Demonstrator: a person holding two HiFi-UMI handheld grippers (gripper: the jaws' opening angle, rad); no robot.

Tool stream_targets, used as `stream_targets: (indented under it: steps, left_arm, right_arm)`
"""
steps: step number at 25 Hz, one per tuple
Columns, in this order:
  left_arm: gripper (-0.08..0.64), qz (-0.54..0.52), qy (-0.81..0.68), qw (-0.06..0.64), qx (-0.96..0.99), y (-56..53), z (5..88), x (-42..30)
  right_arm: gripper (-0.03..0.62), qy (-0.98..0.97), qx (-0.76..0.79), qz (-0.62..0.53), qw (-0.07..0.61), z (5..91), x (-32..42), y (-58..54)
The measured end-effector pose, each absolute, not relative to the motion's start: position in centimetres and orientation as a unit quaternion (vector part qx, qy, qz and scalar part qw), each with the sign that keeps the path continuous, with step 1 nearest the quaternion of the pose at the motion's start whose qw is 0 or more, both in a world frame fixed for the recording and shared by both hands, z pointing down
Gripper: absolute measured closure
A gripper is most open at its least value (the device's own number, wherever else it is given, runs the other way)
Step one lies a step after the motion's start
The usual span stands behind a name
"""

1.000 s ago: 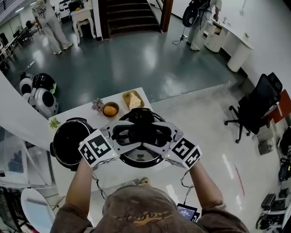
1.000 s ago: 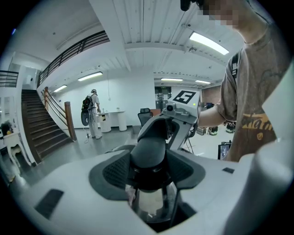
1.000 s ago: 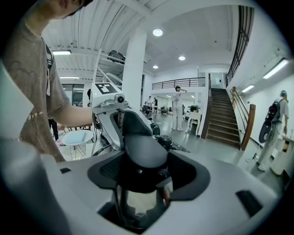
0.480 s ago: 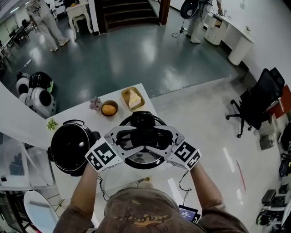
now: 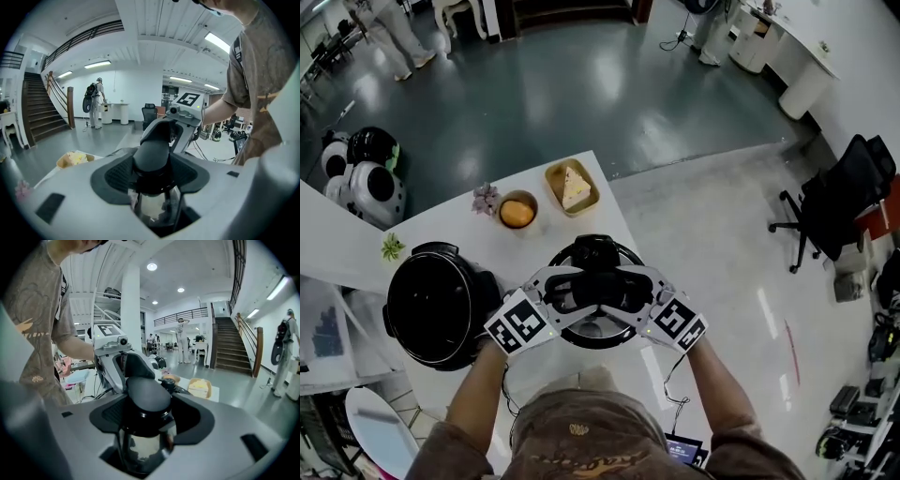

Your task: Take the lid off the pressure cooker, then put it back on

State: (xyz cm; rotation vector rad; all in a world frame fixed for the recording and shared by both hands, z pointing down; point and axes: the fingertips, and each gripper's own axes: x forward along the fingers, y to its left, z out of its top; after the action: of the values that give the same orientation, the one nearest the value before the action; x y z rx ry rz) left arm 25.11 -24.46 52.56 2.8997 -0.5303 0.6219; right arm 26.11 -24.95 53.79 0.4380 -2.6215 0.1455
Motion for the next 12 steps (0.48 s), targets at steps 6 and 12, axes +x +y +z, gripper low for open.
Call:
stream_targets:
  steps: [6,12]
  left_arm:
    - [0.307,0.206,-0.183,0.087,0.957,-25.2,56.3,25.0]
    - [0.307,0.215,-0.185,0.098,0.954,-25.5,58.5,24.7]
  right_arm:
    - [0.302,-0.955,0.145,0.061,0.252,57.5,25.9,-25.6]
    - [0.302,-0.953,0.14,0.066,0.261,59.6,25.7,-25.9]
